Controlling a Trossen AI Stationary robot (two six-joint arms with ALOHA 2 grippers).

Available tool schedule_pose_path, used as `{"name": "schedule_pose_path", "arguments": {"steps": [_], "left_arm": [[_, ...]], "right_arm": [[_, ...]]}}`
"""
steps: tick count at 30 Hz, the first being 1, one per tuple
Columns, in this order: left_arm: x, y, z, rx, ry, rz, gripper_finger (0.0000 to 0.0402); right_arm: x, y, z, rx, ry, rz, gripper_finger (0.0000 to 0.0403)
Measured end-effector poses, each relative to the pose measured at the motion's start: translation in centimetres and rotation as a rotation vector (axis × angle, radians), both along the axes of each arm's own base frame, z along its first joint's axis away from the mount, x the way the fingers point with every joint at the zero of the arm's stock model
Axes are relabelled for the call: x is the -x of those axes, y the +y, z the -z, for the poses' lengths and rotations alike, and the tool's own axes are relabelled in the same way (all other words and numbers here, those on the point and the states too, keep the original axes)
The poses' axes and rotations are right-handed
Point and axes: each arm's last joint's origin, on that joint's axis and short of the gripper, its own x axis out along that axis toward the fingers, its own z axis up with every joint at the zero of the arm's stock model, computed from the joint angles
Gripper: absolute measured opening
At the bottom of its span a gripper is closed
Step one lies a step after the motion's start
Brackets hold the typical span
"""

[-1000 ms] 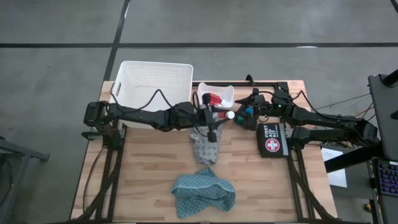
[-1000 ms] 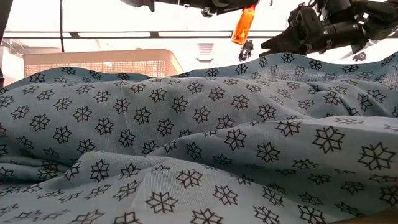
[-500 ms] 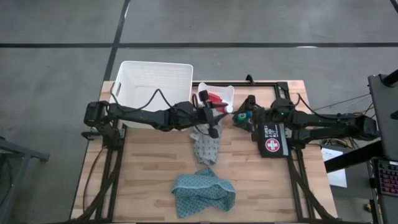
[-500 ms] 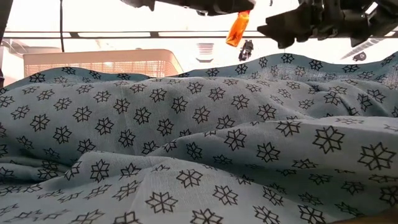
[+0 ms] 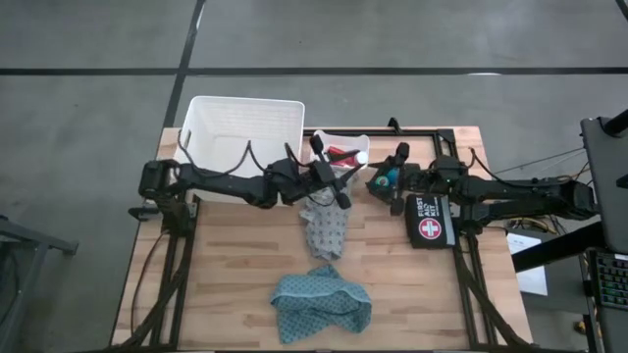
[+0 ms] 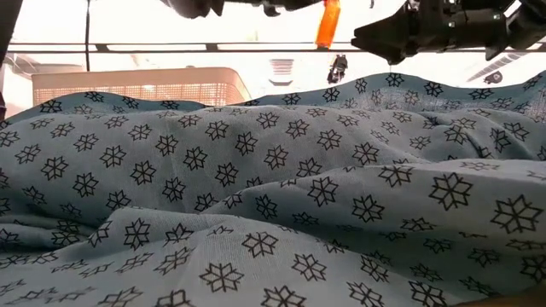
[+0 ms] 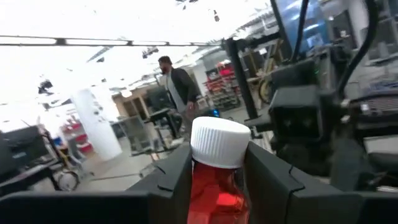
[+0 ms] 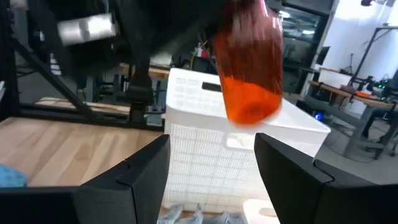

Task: Pick & Place Medicine items
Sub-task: Put the red medicine bottle into the small white bin

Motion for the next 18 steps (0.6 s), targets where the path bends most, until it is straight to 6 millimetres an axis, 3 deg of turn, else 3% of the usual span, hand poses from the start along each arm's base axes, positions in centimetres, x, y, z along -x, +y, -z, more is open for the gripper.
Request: {"name": "schedule_pose_path", "arguments": {"steps": [5,8,18], "left_arm": [[-1.5,0.9,2.6,-0.026,-0.018,-0.041,0.0125],[-2.1,1.2,3.1,-0.023,-0.04,-0.068,0.0125],[-2.2,1.9,2.1,-0.02,-0.103,-0.123,0.0125]], "right_arm": [[0.0,-0.2,-0.1,0.005,-0.012,0.065,0.023],[0.1,-0.4,-0.1,0.019,-0.007,0.157,0.0229],[0.1,-0.6,-0.3,0.052,-0.001,0.212,0.0228]]}}
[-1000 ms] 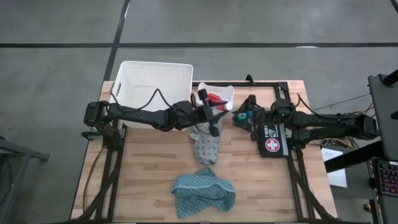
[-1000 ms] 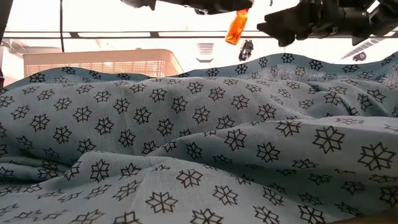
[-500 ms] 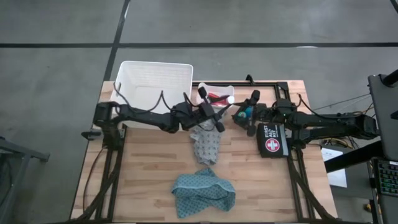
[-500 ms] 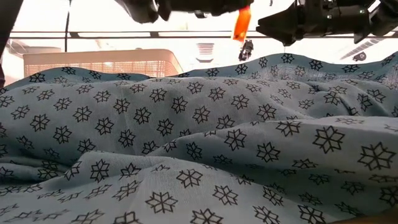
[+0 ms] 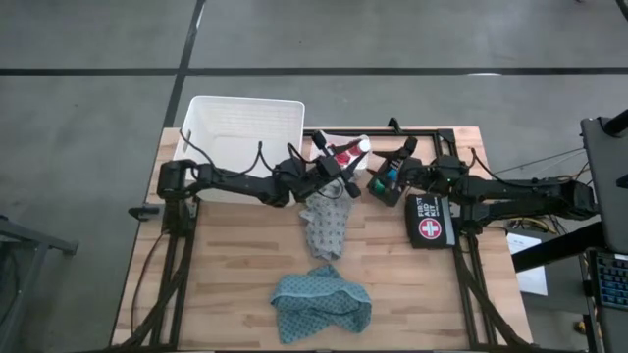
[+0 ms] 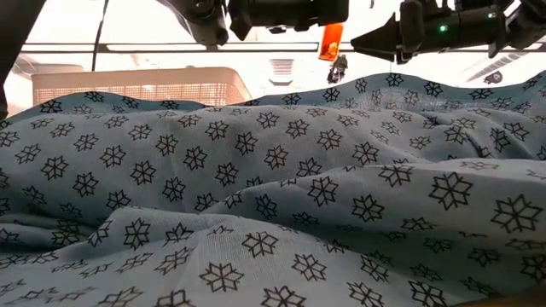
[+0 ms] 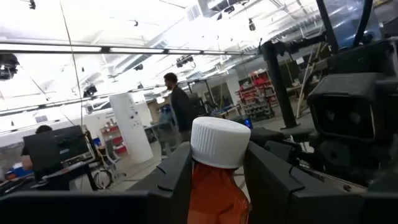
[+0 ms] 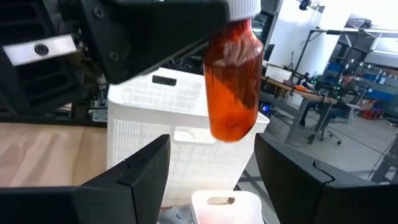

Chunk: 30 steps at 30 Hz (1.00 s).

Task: Pick & Place Medicine items
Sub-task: Put the red medicine bottle into the small white bin

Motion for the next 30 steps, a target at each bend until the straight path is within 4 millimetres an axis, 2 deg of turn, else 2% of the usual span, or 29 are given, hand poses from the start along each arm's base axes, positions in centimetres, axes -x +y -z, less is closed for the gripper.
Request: {"name": "schedule_pose_path", "arguments": {"steps": [10,18,26,30], "left_arm": [[0.0,0.4,0.0,0.003,-0.001,-0.007,0.0125],[0.0,0.4,0.0,0.001,-0.002,-0.004,0.0125],[0.2,0.5,-0.3,0.003,-0.018,-0.029,0.0125],[0.3,0.5,-0.4,0.003,-0.016,-0.012,0.0125]], "right_arm": [[-0.7,-0.1,-0.6,-0.001,-0.009,-0.007,0.0228],[-2.4,-0.4,-0.6,0.012,0.008,-0.008,0.0228],[-4.6,-1.0,-2.0,0.056,0.029,0.01,0.0228],[-4.7,-1.0,-2.3,0.06,0.022,0.007,0.0228]]}}
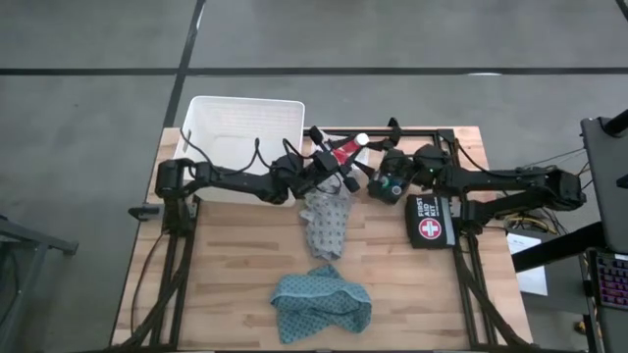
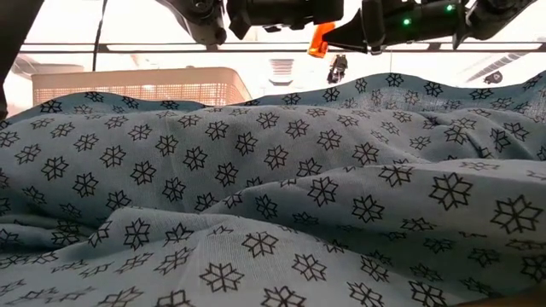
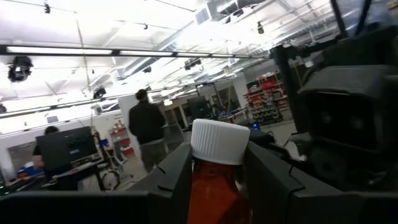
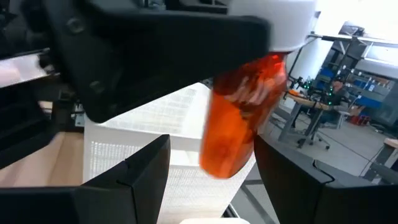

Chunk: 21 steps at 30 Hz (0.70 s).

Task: Pick & Place Medicine items
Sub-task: Put the red medicine bottle into the small white bin

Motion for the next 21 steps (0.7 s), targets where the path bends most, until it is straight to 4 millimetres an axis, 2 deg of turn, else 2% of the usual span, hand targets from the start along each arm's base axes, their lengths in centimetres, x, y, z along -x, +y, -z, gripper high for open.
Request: {"name": "schedule_pose_path", "arguments": {"steps": [7,14,21], "left_arm": [[-0.2,-0.2,0.4,0.0,0.03,0.027,0.0125],[-0.2,-0.2,0.3,0.01,0.013,0.06,0.0125],[-0.4,-0.4,0.8,-0.007,0.067,0.134,0.0125]], "right_arm": [[0.5,-0.2,0.7,-0.009,0.013,0.114,0.0228],[0.3,-0.2,1.0,-0.009,0.021,0.122,0.0228],[0.3,-0.2,1.0,-0.004,0.027,0.121,0.0228]]}}
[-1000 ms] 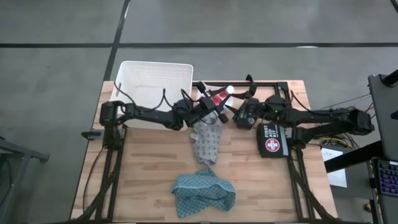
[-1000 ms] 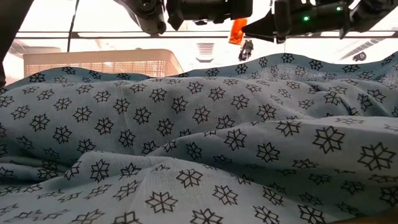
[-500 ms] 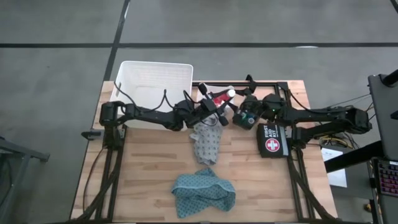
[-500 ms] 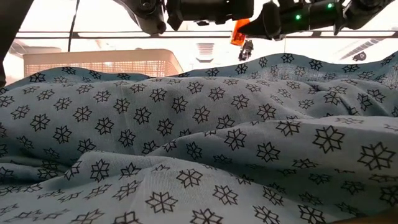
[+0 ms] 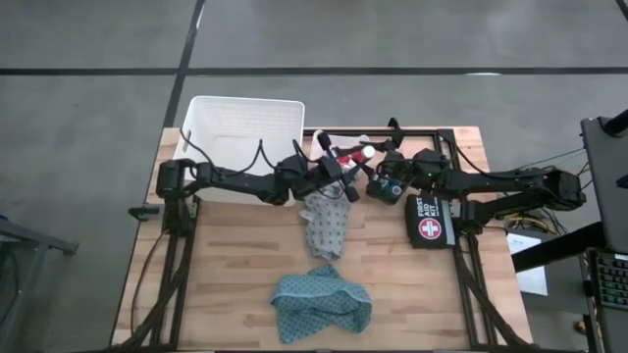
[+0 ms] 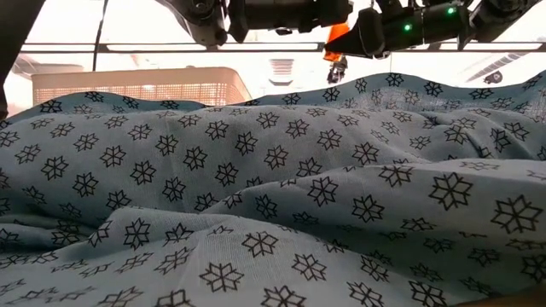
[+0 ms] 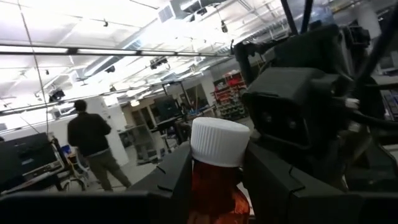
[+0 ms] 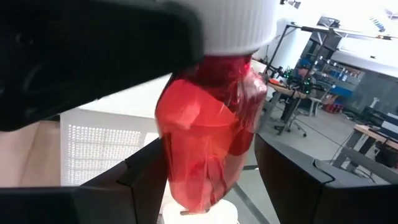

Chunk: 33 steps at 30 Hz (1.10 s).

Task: Pick & Place Medicine items
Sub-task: Put the red medicine bottle into the small white bin

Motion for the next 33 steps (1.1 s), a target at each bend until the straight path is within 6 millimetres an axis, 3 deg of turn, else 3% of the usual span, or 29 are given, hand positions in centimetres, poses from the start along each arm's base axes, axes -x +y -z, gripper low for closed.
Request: {"name": "schedule_pose_path", "arguments": {"steps": [8,19,33], "left_arm": [[-0.06,0.0,0.16,0.001,0.02,0.002,0.0125],[-0.05,0.05,0.16,0.001,0.019,0.0,0.0125],[-0.09,0.05,0.31,0.002,0.036,0.0,0.0127]], "right_arm": [[0.0,-0.01,-0.02,-0.002,-0.003,0.003,0.0218],[0.01,-0.01,0.02,-0.003,0.0,0.004,0.0158],[0.03,-0.02,0.18,-0.004,0.009,0.007,0.0181]]}}
